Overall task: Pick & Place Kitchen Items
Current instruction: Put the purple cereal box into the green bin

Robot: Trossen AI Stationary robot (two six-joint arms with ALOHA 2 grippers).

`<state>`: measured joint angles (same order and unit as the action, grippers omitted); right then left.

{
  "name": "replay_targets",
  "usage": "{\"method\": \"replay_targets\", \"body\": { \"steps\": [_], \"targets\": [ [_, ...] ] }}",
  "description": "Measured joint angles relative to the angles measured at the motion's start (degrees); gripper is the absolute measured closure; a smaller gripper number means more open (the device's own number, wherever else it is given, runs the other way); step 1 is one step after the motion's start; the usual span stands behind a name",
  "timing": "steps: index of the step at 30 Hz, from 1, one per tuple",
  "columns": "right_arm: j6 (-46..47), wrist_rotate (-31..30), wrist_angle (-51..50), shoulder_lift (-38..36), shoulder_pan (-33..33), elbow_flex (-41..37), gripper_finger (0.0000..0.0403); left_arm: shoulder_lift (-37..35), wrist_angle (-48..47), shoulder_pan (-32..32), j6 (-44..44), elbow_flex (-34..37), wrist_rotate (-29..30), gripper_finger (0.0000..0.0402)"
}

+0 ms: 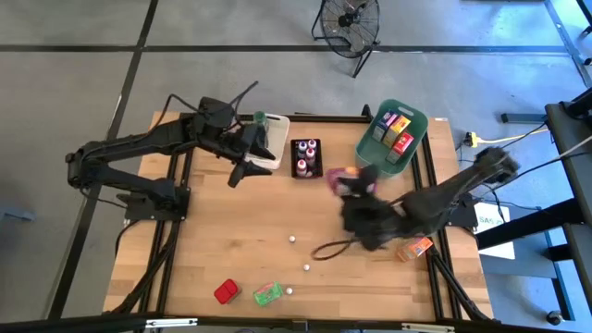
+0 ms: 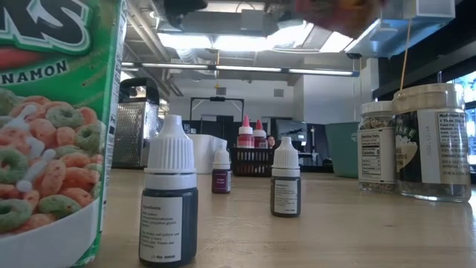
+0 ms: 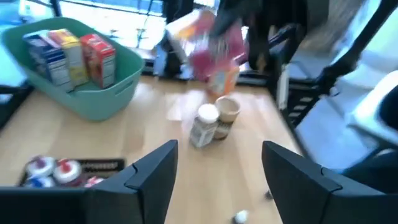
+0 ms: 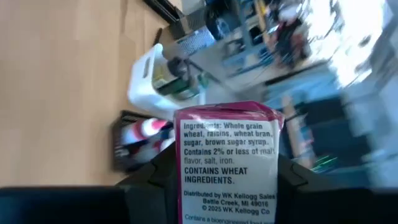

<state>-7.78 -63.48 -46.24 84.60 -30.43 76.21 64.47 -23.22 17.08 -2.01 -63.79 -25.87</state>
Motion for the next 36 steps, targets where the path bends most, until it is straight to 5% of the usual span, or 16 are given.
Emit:
{"method": "replay_targets", "body": {
  "steps": [6, 12, 17, 22, 30, 36],
  "targets": [
    [18.93, -1.17, -5.09, -13.03, -2.72, -7.22, 0.0258, -0.68, -7.49, -0.65, 5.31, 0.27, 4.65, 0.0174],
    [30.86, -13.96, 2.41, -22.94, -2.81, -19.97, 0.0258, -0.68, -2.79, -0.66, 6.32, 6.82, 4.28, 0.0175],
    [34.15, -25.17, 11.64, -27.78, -1.98, -31.20, 0.0258, -0.66, 4.07, -0.66, 6.37, 14.30, 4.13, 0.0175],
    [34.68, -24.51, 17.15, -31.43, 1.30, -38.12, 0.0258, -0.66, 9.94, -0.66, 6.37, 19.27, 4.11, 0.0174],
    [30.72, -7.09, 19.46, -36.78, 9.16, -40.77, 0.0258, -0.64, 13.01, -0.66, 6.32, 21.24, 3.67, 0.0175],
    [4.04, 20.92, 39.29, -37.62, 15.71, -40.77, 0.0258, -0.64, 13.23, -0.66, 6.72, 21.23, 3.66, 0.0175]
  ]
}}
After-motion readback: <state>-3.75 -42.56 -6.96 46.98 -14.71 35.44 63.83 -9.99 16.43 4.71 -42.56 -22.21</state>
